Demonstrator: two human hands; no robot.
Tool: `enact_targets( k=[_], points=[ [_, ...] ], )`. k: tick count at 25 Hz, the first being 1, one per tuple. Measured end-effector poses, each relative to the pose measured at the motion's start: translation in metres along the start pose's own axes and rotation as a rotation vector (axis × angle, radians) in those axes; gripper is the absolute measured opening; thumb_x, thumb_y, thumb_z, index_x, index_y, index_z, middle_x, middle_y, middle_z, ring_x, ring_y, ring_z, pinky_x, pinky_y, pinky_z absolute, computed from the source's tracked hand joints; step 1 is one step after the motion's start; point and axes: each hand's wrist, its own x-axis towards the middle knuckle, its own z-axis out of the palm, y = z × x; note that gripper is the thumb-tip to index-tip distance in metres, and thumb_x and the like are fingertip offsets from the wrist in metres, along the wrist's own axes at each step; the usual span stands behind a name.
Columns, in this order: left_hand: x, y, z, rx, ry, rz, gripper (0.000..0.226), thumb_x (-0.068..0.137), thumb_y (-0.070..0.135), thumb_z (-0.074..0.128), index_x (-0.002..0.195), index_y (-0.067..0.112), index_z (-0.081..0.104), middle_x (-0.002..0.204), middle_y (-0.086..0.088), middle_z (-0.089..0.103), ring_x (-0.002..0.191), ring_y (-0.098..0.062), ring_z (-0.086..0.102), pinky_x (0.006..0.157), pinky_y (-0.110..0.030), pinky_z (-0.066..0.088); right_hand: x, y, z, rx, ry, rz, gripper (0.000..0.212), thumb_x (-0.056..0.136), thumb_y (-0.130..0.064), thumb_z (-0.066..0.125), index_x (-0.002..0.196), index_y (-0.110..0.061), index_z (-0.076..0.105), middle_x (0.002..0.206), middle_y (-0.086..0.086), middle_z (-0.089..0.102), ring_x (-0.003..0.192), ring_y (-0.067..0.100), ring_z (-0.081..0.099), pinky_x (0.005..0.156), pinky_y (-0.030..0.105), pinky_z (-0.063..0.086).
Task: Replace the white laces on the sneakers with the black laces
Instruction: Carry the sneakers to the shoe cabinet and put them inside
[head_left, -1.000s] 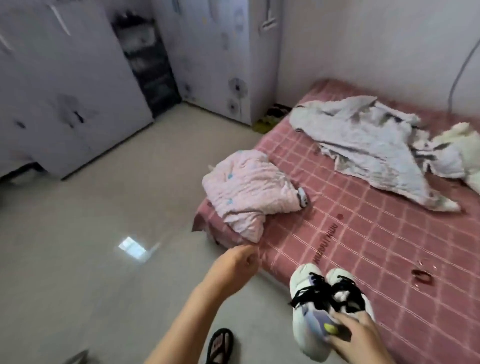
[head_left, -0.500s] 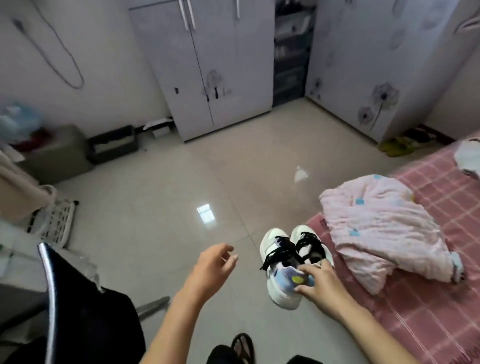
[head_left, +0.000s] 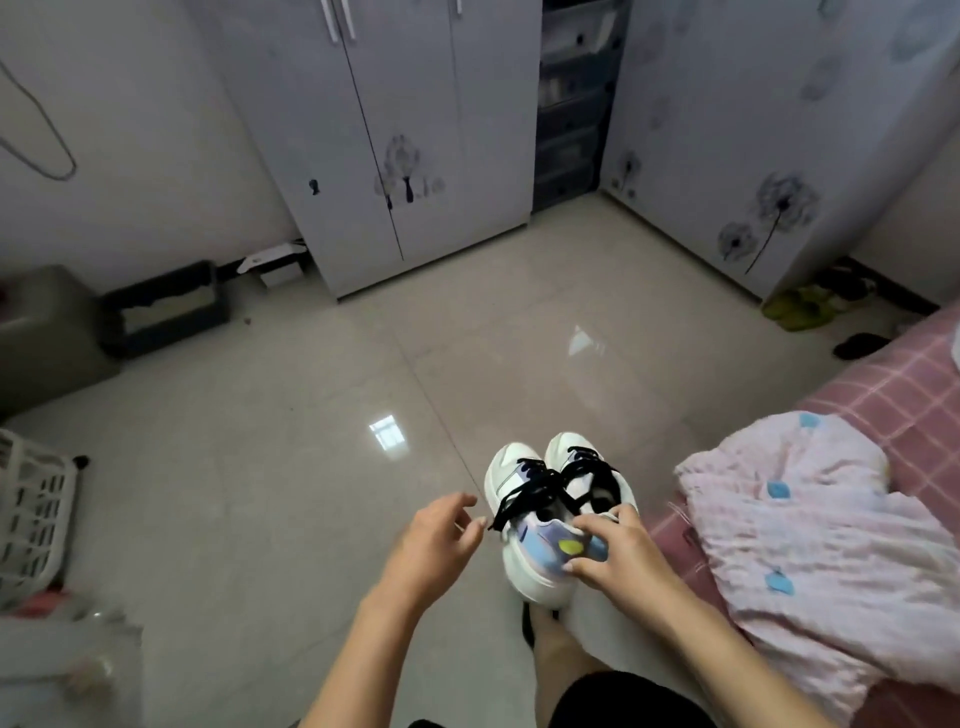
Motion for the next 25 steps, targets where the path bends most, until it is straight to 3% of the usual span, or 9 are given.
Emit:
enact_targets(
  k=[7,10,14,19,25],
  points=[
    [0.208,0.027,-0.056,0.093,-0.036,-0.002,0.029,0.094,0.036,0.051,0.119,0.023,0.058,0.091,0.014,0.057,0.087,-0.005,0.055,0.082,-0.025,0.046,0.203,-0.016,-0.072,-0.086,0.012,0.050,0.044,0.072,-0.022,0.078,0.114,-0.023,0.065,0.114,0.004,0.038,0.114,0.026,0.044,0.099,0.026,0.036],
    [0.283,0.037,-0.076,0.077,0.004,0.005,0.028,0.094,0.035,0.052,0.118,0.022,0.060,0.091,0.013,0.058,0.084,-0.004,0.054,0.079,-0.024,0.046,0.273,-0.029,-0.102,-0.113,0.004,0.075,0.044,0.073,-0.022,0.078,0.115,-0.023,0.064,0.111,0.002,0.035,0.114,0.026,0.042,0.100,0.025,0.035],
    [0.385,0.041,-0.083,0.092,-0.078,0.007,0.030,0.094,0.037,0.051,0.120,0.025,0.058,0.092,0.015,0.058,0.084,-0.002,0.055,0.075,-0.021,0.045,0.371,-0.040,-0.134,-0.091,-0.021,0.091,0.042,0.074,-0.024,0.076,0.115,-0.024,0.063,0.110,0.002,0.036,0.112,0.023,0.042,0.098,0.024,0.035],
    [0.543,0.048,-0.113,0.146,-0.107,0.107,0.030,0.094,0.034,0.053,0.121,0.022,0.058,0.096,0.010,0.061,0.088,-0.006,0.058,0.078,-0.024,0.047,0.495,-0.052,-0.162,-0.157,-0.036,0.143,0.034,0.075,-0.027,0.073,0.108,-0.025,0.064,0.104,0.002,0.035,0.111,0.027,0.040,0.095,0.023,0.034],
    [0.745,0.115,-0.130,0.334,-0.252,0.298,0.034,0.095,0.037,0.048,0.127,0.024,0.053,0.114,0.006,0.060,0.102,-0.010,0.059,0.081,-0.025,0.046,0.629,-0.065,-0.234,-0.135,-0.002,0.205,0.045,0.075,-0.030,0.073,0.118,-0.023,0.062,0.109,0.003,0.033,0.116,0.026,0.038,0.100,0.021,0.032]
  ],
)
